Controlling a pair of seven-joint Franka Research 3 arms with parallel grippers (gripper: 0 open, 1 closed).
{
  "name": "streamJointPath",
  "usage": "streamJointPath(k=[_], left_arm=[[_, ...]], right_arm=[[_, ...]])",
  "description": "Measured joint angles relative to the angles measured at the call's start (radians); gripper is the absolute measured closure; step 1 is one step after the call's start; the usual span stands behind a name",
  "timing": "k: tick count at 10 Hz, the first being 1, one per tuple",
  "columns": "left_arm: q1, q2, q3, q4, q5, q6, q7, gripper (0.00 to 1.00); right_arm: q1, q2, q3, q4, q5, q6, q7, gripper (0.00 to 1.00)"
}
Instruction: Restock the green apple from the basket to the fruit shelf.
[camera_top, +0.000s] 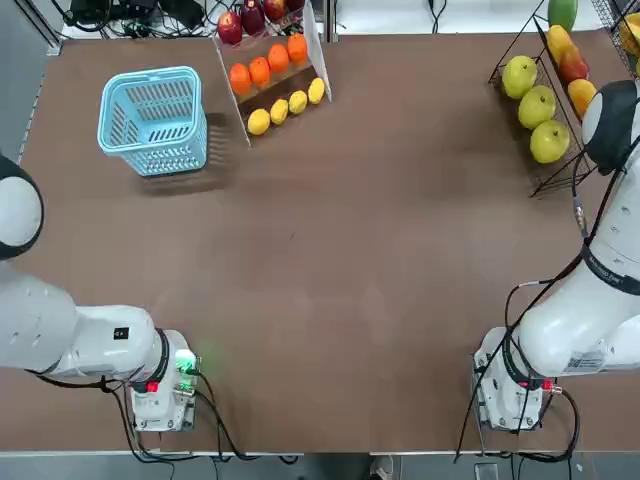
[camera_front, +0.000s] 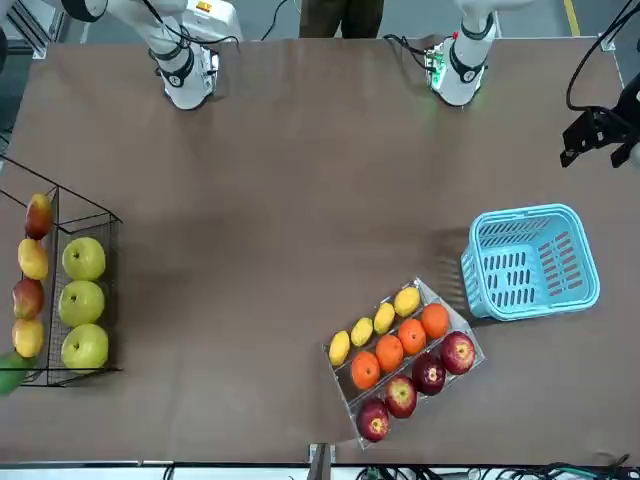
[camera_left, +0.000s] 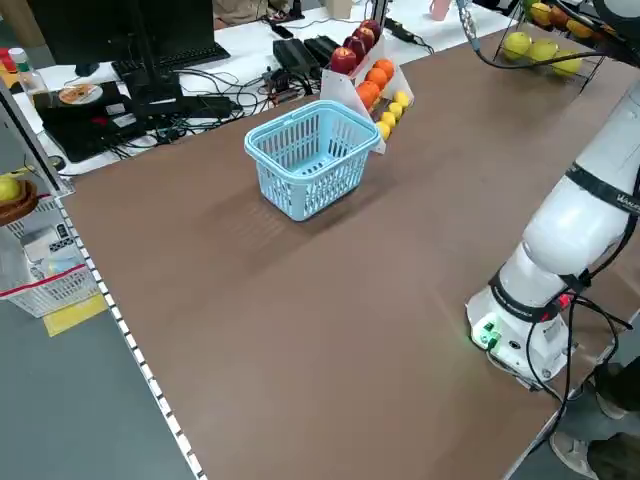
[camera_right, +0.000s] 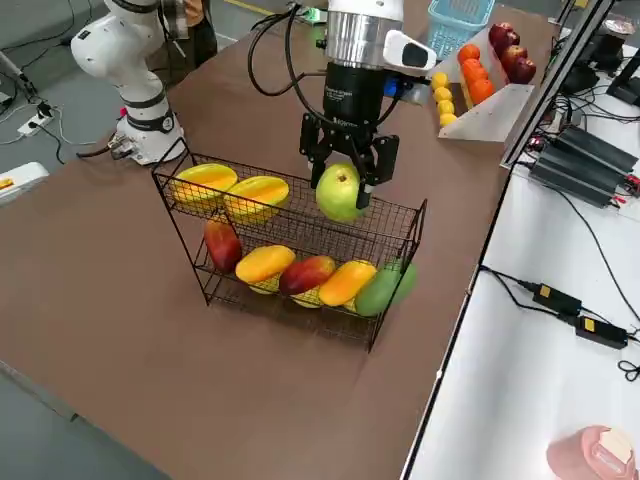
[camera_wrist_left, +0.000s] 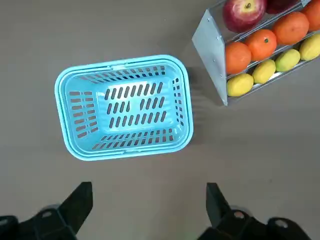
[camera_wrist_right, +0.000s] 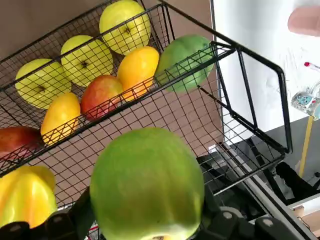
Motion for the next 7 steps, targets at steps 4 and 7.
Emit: streamJointPath(k=[4, 7], left_arm=[[0.0, 0.0, 0.0, 0.0, 0.0, 0.0, 0.0, 0.0], [0.0, 0.001, 0.0, 0.0, 0.0, 0.0, 0.0, 0.0]], right_arm=[[0.0, 0.0, 0.0, 0.0, 0.0, 0.0, 0.003, 0.13], [0.0, 0.003, 0.0, -0.004, 0.0, 0.0, 0.009, 0.13]])
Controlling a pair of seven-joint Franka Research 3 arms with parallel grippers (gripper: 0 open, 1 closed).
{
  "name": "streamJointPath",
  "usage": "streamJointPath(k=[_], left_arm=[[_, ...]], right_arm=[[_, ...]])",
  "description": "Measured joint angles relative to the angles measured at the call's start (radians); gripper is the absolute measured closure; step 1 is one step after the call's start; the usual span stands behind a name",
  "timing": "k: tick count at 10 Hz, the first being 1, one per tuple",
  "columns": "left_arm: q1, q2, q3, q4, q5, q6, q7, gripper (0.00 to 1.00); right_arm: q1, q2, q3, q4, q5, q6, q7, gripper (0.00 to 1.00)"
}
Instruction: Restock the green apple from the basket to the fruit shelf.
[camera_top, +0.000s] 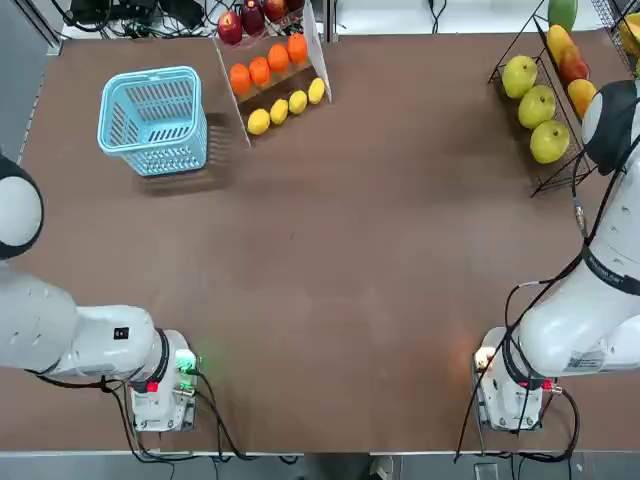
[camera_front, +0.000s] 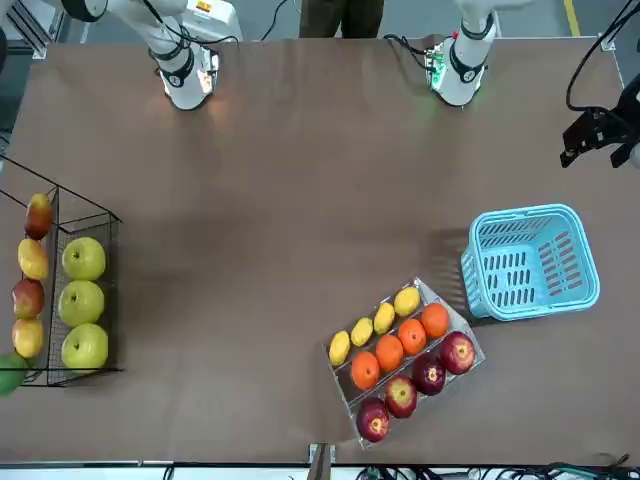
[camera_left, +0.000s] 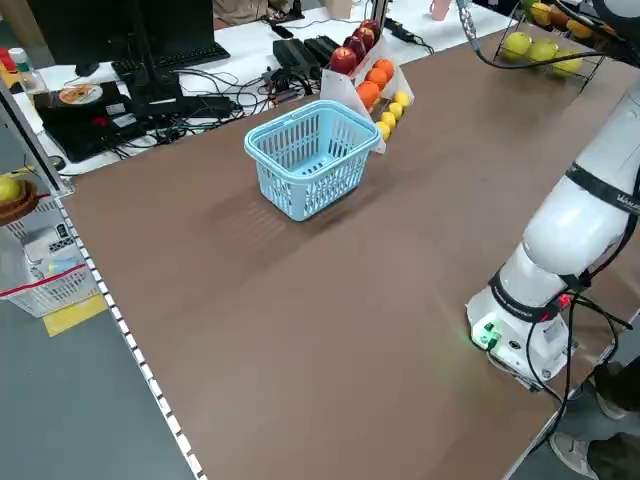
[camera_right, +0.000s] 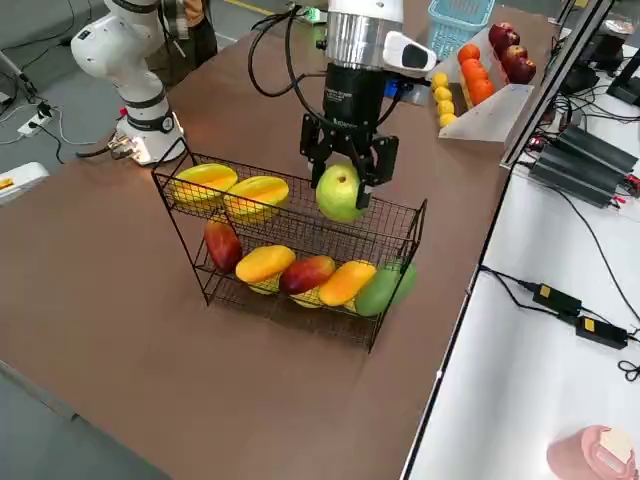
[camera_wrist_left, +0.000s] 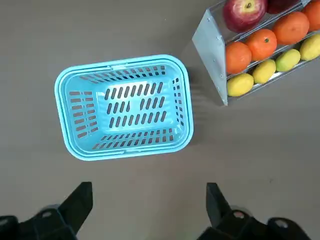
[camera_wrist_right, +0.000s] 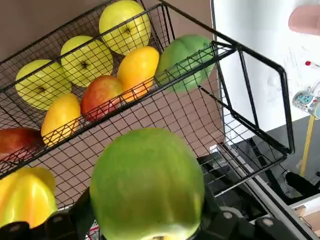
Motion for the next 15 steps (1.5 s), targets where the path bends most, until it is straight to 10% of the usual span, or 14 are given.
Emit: streamJointPath(k=[15], left_arm=[[0.0, 0.0, 0.0, 0.0, 0.0, 0.013, 0.0, 0.0]], right_arm=[[0.024, 0.003, 0.002, 0.033, 0.05, -0.155, 0.293, 0.0]])
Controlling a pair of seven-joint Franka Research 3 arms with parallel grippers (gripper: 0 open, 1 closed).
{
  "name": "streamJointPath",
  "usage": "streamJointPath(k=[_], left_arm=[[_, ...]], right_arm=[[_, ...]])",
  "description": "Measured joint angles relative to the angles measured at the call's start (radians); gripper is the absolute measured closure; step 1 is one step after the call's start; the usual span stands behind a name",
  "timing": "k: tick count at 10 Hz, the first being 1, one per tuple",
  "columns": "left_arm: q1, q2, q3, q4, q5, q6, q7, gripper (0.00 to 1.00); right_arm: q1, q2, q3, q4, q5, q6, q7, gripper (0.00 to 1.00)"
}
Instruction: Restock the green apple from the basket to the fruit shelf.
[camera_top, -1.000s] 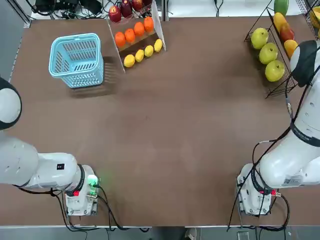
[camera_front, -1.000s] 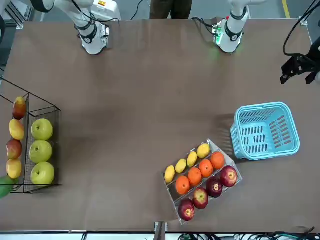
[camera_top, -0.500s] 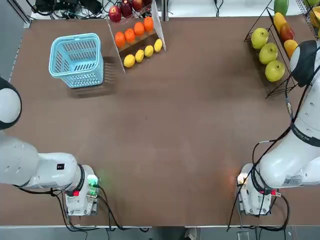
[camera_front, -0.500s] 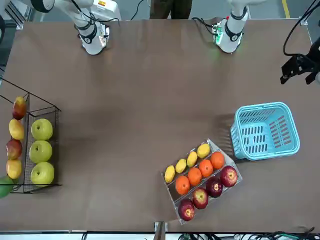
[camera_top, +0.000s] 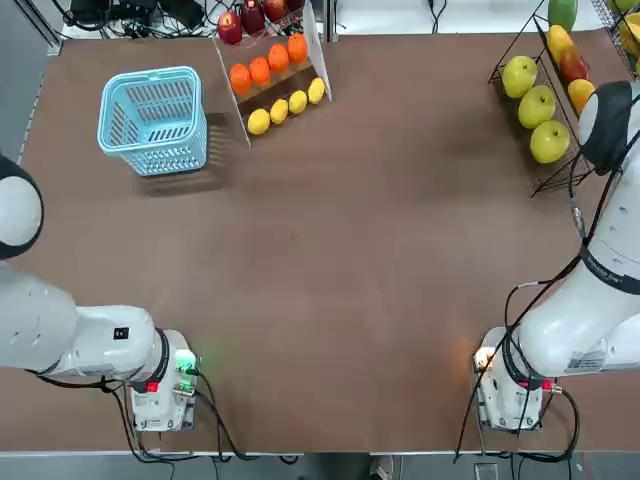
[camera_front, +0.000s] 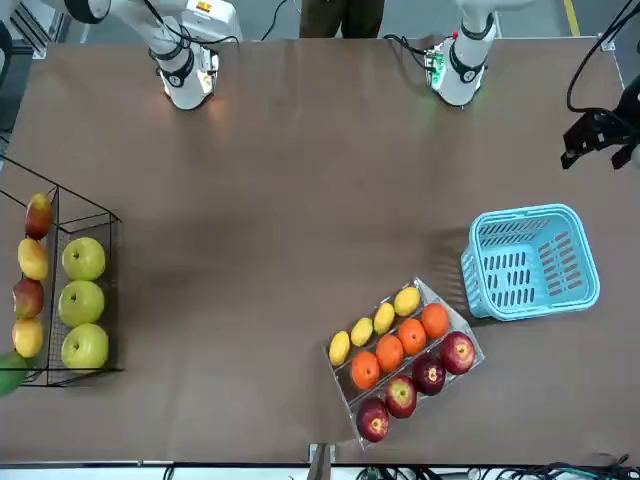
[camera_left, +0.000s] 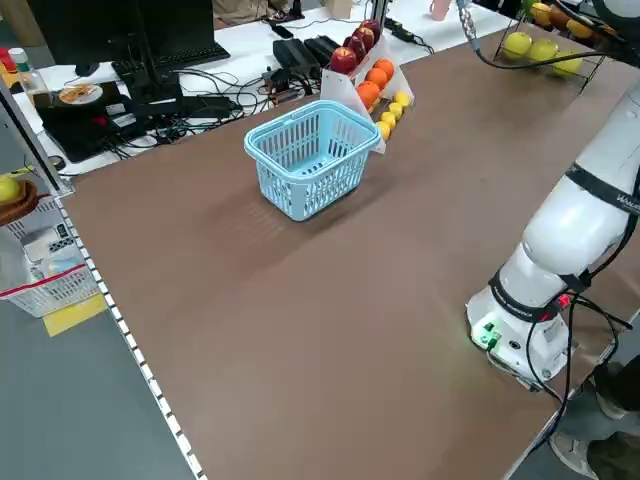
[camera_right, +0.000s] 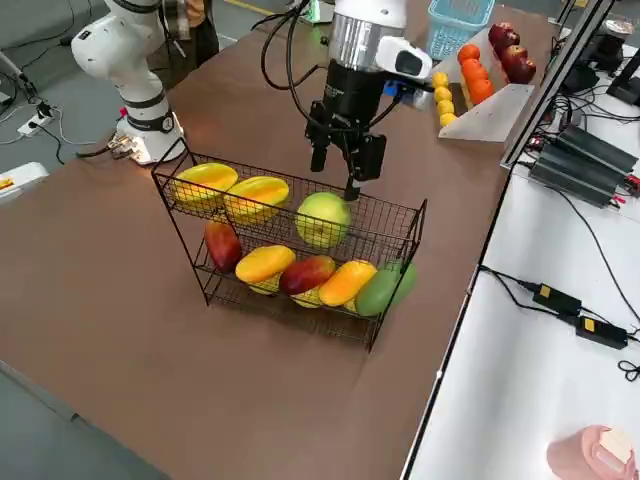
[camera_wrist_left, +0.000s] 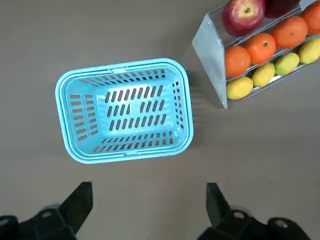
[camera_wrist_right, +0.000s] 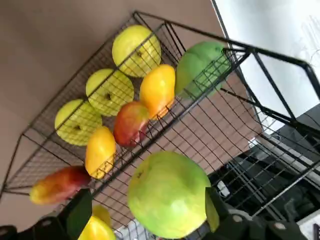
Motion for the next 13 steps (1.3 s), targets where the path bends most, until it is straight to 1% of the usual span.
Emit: streamJointPath(k=[2, 4, 6, 9, 10, 11, 13], left_arm=[[0.0, 0.0, 0.0, 0.0, 0.0, 0.0, 0.0, 0.0], [0.0, 0.0, 0.0, 0.0, 0.0, 0.0, 0.0, 0.0], [0.0, 0.0, 0.0, 0.0, 0.0, 0.0, 0.0, 0.0], [0.0, 0.0, 0.0, 0.0, 0.0, 0.0, 0.0, 0.0], [0.0, 0.0, 0.0, 0.0, 0.0, 0.0, 0.0, 0.0], [0.0, 0.0, 0.001, 0.0, 0.0, 0.0, 0.0, 0.0], [0.0, 0.0, 0.001, 0.0, 0.0, 0.0, 0.0, 0.0]], right_arm=[[0.027, -0.013, 0.001, 0.002, 0.021, -0.021, 0.105, 0.0], [0.057, -0.024, 0.001, 0.004, 0.065, -0.047, 0.26, 0.0], [0.082, -0.042, 0.003, 0.004, 0.137, -0.072, 0.481, 0.0], [0.114, -0.067, 0.015, 0.003, 0.209, -0.152, 0.832, 0.0], [0.115, -0.075, 0.025, -0.006, 0.221, -0.17, 0.917, 0.0], [0.113, -0.096, 0.047, -0.036, 0.225, -0.176, 1.001, 0.0], [0.11, -0.153, 0.106, -0.113, 0.225, -0.19, 1.182, 0.0]])
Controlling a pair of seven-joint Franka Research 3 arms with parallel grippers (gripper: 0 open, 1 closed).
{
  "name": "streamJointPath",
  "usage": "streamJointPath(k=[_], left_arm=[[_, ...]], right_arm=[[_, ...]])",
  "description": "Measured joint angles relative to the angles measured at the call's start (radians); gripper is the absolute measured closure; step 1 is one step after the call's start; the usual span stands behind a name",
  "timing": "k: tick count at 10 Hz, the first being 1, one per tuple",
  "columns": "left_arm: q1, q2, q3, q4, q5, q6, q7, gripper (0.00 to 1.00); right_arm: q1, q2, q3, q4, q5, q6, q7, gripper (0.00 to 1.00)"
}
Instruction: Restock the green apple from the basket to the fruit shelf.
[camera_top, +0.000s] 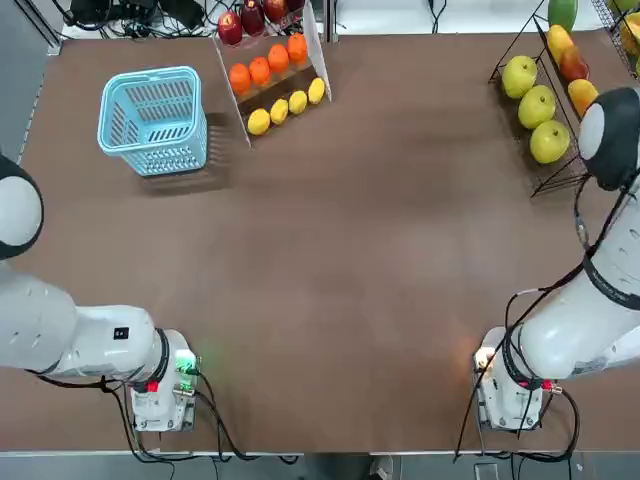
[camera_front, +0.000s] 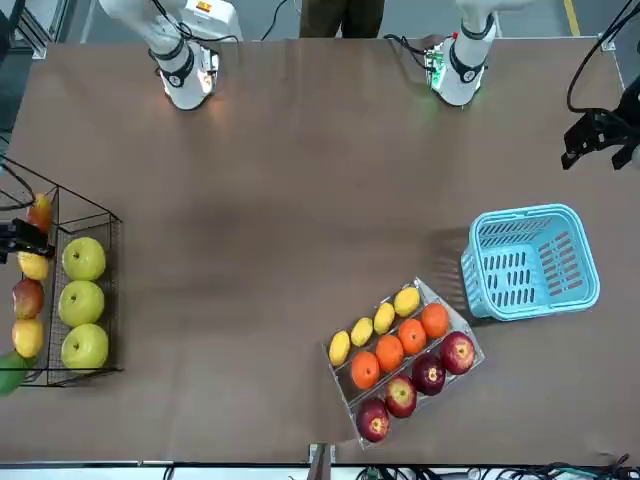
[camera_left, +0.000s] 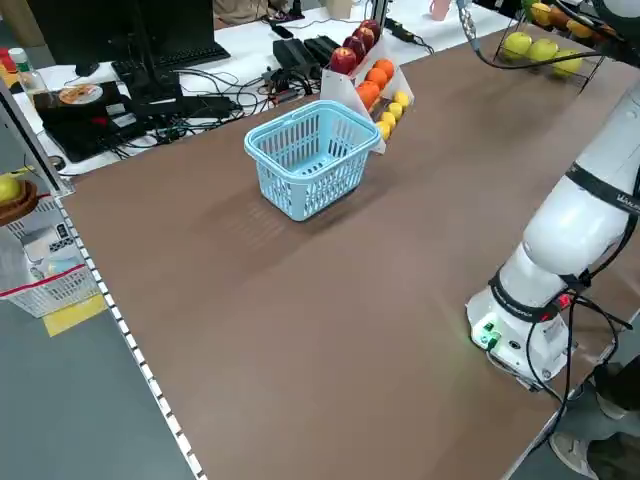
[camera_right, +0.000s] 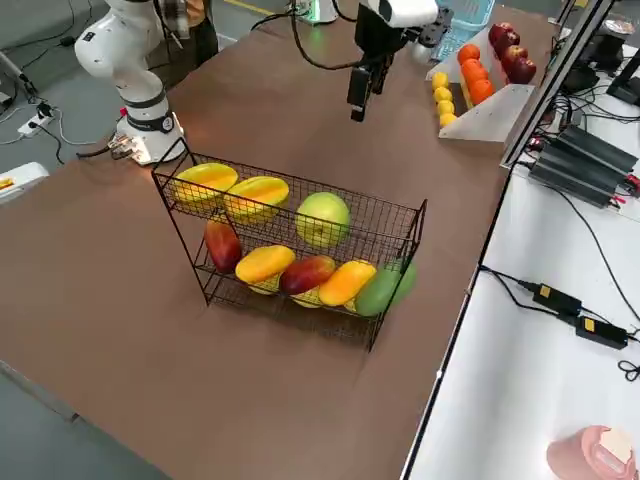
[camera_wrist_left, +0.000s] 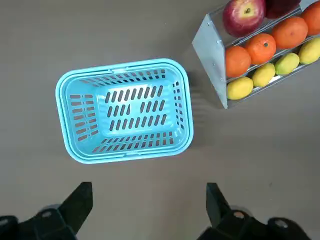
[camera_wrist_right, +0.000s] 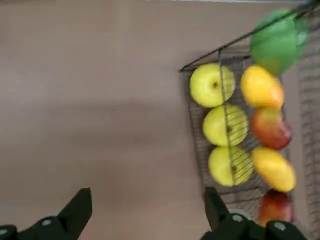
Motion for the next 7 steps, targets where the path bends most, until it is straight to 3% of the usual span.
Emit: streamJointPath(k=[4, 7], left_arm=[[0.0, 0.0, 0.0, 0.0, 0.0, 0.0, 0.0, 0.0], [0.0, 0.0, 0.0, 0.0, 0.0, 0.001, 0.0, 0.0]], right_arm=[[-0.006, -0.149, 0.139, -0.123, -0.006, -0.091, 0.189, 0.0], [-0.009, -0.274, 0.183, -0.178, -0.014, -0.169, 0.207, 0.0]])
